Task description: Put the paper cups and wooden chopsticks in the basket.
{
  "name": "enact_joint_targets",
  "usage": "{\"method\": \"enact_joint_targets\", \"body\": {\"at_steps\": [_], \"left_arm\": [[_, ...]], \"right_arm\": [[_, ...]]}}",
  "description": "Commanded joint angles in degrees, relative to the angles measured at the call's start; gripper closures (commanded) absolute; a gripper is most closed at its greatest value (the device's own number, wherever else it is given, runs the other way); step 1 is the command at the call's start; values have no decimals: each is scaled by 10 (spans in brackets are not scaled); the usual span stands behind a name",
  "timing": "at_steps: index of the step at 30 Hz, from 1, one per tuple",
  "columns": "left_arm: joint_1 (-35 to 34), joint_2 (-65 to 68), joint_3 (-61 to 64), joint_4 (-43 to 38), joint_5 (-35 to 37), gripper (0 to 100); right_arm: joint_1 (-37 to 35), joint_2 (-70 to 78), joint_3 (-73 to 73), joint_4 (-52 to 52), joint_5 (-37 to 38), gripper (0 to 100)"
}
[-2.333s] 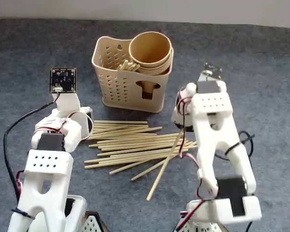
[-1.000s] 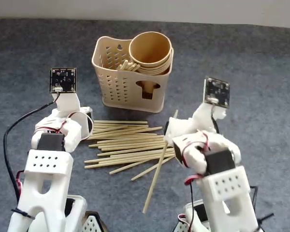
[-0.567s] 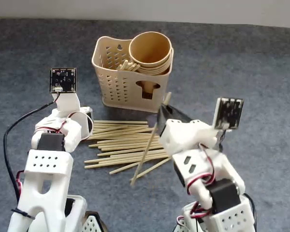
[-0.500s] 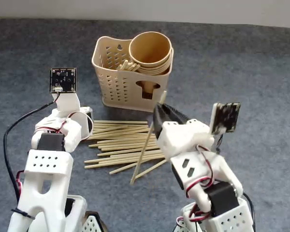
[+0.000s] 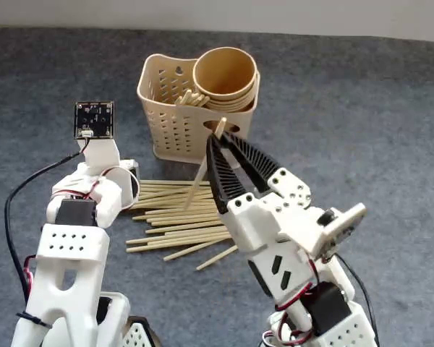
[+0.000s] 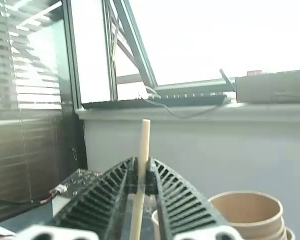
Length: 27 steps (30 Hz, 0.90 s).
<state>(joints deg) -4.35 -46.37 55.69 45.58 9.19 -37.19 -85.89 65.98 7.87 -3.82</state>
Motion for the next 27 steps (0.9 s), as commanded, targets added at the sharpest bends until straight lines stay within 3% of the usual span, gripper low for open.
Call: {"method": "enact_joint_targets", "body": {"at_steps": [1,12,22,27], "left_arm": [[-3,-15,-5,-11,1,919],[-3,-15,-5,-11,1,919],[-3,-15,-5,-11,1,919],[-3,-15,-5,-11,1,919]], "right_arm": [[-7,87,-39,-140,47,993],[15,356,-215,-351,67,993],[73,558,-337,-458,67,993],[66,631,-325,-525,137,993]]}}
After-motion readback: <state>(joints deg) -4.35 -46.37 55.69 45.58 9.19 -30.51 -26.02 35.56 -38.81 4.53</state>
